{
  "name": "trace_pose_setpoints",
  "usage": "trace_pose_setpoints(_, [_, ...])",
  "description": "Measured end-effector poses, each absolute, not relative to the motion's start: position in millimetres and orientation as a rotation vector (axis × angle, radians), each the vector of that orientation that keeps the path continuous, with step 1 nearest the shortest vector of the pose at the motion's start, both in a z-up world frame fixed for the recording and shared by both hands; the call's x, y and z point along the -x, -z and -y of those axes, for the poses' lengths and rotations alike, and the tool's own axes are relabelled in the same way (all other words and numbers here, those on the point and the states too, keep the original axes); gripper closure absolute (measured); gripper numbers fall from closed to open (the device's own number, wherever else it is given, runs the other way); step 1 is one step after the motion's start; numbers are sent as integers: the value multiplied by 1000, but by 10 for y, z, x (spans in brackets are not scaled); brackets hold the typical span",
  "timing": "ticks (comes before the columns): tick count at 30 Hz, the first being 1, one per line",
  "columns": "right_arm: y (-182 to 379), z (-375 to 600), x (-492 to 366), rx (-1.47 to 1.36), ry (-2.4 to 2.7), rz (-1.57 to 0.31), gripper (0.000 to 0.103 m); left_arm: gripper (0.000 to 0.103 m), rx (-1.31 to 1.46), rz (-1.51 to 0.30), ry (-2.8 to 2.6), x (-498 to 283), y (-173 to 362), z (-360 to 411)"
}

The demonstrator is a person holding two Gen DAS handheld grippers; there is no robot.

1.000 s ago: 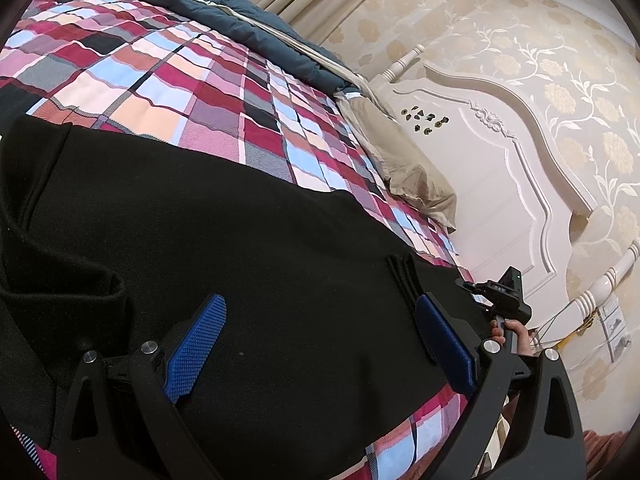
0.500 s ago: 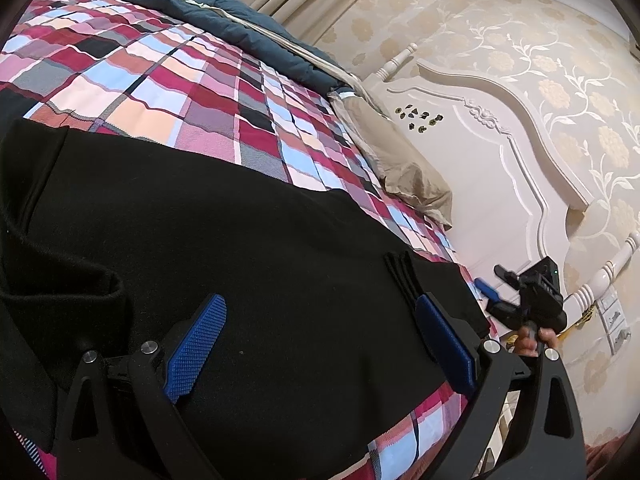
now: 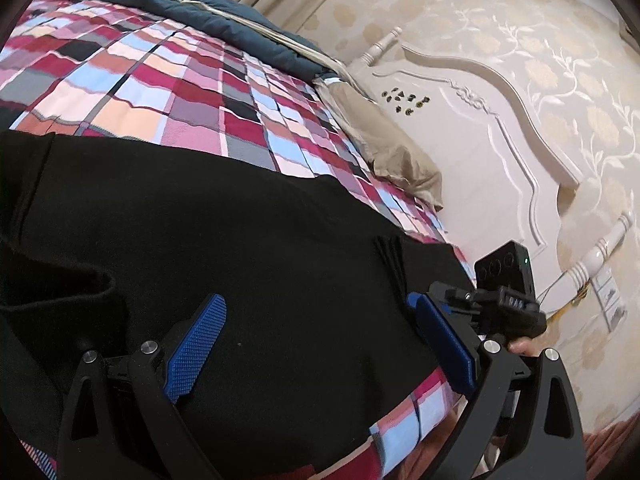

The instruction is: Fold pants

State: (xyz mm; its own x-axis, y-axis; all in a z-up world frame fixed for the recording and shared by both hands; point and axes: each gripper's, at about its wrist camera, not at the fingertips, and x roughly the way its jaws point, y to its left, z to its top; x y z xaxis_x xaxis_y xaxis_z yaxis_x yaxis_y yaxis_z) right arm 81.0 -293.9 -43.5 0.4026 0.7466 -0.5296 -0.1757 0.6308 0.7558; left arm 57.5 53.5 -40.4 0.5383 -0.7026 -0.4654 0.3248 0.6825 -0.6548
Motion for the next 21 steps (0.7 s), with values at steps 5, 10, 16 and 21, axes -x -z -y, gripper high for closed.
trace_pose_setpoints(5, [424,2930,-792,-681,-662,-968,52,8,735,-764,614,-478,295,-877])
trace_pose_setpoints(10, [397,2807,-791,-669,-661,-946,39,8,824,-693,544,-300,158,-1514])
trace_pose_setpoints(16, [358,2730,-765,-641,-653,-929,29,8,985,-746,513,-400,449,-2231])
trace_pose_setpoints(21, [342,2724,-750,-640,-648,-925,27,8,1030,-787,534,-547,640,-2324])
